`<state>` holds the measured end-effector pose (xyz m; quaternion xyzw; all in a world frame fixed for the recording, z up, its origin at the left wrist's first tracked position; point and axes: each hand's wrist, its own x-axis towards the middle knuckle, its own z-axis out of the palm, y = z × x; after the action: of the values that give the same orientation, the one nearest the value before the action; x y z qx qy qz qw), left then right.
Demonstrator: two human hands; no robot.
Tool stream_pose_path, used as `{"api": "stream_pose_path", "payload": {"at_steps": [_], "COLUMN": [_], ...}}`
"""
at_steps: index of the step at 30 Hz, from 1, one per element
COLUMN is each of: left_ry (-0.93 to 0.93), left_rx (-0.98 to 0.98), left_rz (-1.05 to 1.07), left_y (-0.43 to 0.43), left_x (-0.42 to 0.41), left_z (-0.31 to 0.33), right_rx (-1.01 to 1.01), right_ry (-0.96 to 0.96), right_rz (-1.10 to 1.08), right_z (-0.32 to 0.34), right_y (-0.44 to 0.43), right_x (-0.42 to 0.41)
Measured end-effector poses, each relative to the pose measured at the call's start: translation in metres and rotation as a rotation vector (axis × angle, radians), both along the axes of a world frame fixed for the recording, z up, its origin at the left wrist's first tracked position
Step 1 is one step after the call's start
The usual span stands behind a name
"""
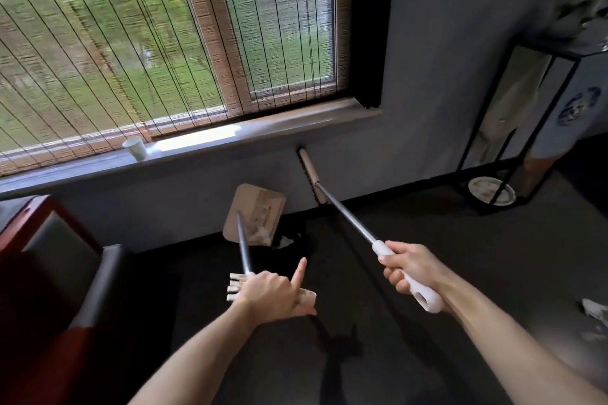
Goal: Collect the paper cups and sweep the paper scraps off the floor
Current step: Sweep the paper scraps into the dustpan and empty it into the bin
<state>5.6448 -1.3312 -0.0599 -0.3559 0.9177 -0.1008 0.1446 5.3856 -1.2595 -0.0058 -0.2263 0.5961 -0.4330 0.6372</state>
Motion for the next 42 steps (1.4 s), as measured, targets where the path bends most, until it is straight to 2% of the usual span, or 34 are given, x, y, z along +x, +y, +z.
{"api": "stream_pose_path", "payload": {"at_steps": [7, 12, 19, 24, 26, 29, 33, 36, 40, 42], "left_ry": [-0.126, -0.138, -0.095, -0.049, -0.06, -0.055, 0.076, 0.271, 0.7, 0.808], "left_rx": [0.062, -0.038, -0.086, 0.063, 0.054, -0.001, -0.055, -0.08, 0.124, 0.249], "left_rz": [-0.175, -0.188, -0.109, 0.015, 0.0, -0.021, 0.164, 0.226, 0.323, 0.237], "left_y": [0.004, -0.008, -0.009, 0.013, 0.013, -0.009, -0.035, -0.043, -0.055, -0.058], "left_x": [-0.027, -0.017, 0.0, -0.013, -0.022, -0.031, -0.038, -0.047, -0.058, -0.066], "left_z": [-0.006, 0.02, 0.03, -0.009, -0.015, 0.008, 0.064, 0.113, 0.179, 0.199], "right_rx": [0.027, 0.009, -0.022, -0.018, -0.006, 0.005, 0.002, -0.006, -0.019, -0.033], "right_ry": [0.007, -0.005, 0.003, 0.042, 0.059, 0.054, 0.029, 0.019, 0.032, 0.052], "right_rz": [0.003, -0.02, -0.05, -0.043, -0.039, -0.047, -0.069, -0.089, -0.125, -0.149], "right_z": [-0.002, 0.002, 0.008, 0.003, 0.003, 0.002, -0.001, 0.002, 0.015, 0.023], "right_y": [0.003, 0.005, 0.0, 0.006, 0.007, 0.007, 0.005, 0.003, 0.006, 0.014], "right_x": [-0.006, -0.012, -0.015, -0.02, -0.024, -0.028, -0.027, -0.031, -0.042, -0.048]}}
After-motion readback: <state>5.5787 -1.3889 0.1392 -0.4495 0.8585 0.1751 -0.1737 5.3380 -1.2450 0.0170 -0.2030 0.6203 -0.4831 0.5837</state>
